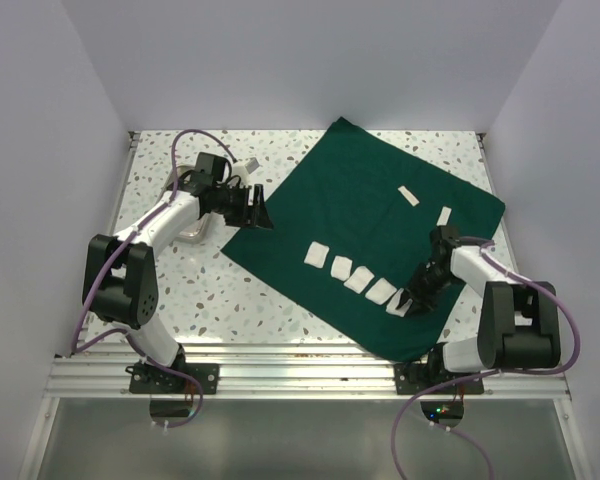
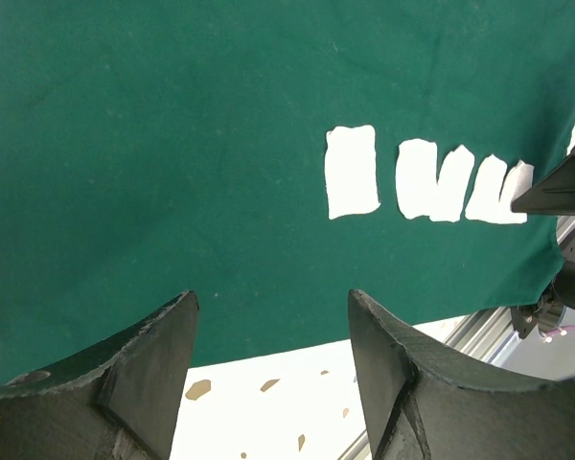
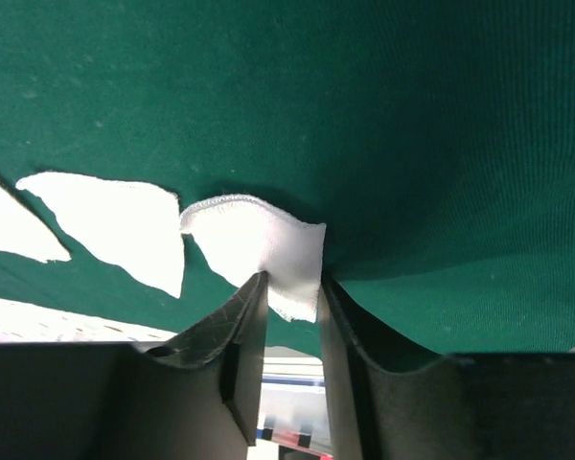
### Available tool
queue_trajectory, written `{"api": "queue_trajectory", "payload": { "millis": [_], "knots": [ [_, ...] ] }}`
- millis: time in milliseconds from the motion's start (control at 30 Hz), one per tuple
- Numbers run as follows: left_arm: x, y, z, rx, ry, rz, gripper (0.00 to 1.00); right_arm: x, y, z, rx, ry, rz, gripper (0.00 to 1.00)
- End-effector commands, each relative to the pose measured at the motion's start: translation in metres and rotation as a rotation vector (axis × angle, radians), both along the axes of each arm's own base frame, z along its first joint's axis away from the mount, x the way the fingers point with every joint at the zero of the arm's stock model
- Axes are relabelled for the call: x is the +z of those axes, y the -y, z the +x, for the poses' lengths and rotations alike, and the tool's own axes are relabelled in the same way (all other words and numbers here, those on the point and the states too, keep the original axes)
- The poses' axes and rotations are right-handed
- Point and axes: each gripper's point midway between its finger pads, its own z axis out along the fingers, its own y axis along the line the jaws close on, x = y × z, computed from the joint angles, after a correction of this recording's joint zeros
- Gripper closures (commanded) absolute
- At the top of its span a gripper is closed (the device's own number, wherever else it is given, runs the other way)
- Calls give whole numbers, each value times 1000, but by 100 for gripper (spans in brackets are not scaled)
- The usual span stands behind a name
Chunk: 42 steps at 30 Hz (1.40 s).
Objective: Prepare the surgical pack
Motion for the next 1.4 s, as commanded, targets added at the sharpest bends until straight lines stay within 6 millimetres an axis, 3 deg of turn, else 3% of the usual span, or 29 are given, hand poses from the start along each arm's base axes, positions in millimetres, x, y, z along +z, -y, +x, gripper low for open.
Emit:
{"api": "queue_trajectory", "payload": {
  "millis": [0,100,233,333,533,800,1000,1367],
  "knots": [
    [16,2,4,-16,52,-27,32,-3,0,1,22,8,0,69],
    [16,2,3,-15,50,-27,32,0,0,0,24,7,4,78],
    [16,1,3,-15,53,-25,32,28,-2,7,12,46,10,99],
    [14,2,3,-19,44,-29,32,52,-6,13,10,76,34,100],
    [12,3,3,-20,38,-30,32,68,-14,20,27,102,82,100],
    [12,3,1,-23,32,-34,32,59,-53,58,25,169,198,100],
    [15,2,1,-22,44,-33,32,37,-53,56,7,132,178,100],
    [16,3,0,-24,44,-34,31,19,-50,52,-26,122,159,100]
  ]
}}
